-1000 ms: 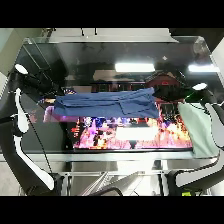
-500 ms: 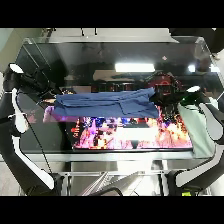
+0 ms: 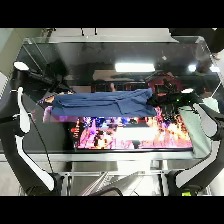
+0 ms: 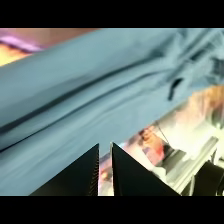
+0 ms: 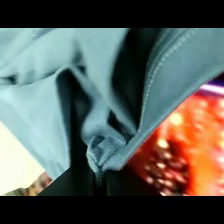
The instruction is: Fold the shirts.
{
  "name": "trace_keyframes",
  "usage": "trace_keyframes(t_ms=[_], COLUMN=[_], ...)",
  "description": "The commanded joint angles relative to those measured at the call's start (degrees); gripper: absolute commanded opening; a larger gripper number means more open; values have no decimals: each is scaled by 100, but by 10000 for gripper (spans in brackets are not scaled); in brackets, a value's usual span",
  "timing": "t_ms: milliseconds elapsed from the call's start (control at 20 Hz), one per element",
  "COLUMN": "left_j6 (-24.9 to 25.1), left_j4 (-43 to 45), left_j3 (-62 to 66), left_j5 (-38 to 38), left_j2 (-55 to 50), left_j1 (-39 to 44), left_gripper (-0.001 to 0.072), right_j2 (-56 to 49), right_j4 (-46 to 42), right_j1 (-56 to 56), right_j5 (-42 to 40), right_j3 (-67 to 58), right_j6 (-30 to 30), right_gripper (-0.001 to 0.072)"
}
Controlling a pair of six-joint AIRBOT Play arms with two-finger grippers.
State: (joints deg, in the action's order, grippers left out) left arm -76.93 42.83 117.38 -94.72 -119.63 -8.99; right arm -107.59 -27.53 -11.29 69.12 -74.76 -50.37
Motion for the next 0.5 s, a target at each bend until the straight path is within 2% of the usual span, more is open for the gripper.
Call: trace_keyframes(t_ms=[0, 100, 250, 450], left_j6=[87, 81, 68, -533], left_j4=[-181, -173, 26, 264], left_j3=[-22, -223, -765, -647], left_j5=[192, 525, 1482, 2503], left_j2=[-4, -2, -17, -468], left_j1=[584, 1097, 1976, 3062], left_gripper=[109, 109, 108, 108], right_j2=[170, 313, 533, 922], right_j4=[229, 223, 205, 197], right_j1=[-79, -195, -409, -518], right_j5=[352, 649, 1237, 1875], right_j3=[-208, -468, -879, -1276], right_j6=[-28, -201, -529, -796], right_gripper=[16, 15, 16, 16])
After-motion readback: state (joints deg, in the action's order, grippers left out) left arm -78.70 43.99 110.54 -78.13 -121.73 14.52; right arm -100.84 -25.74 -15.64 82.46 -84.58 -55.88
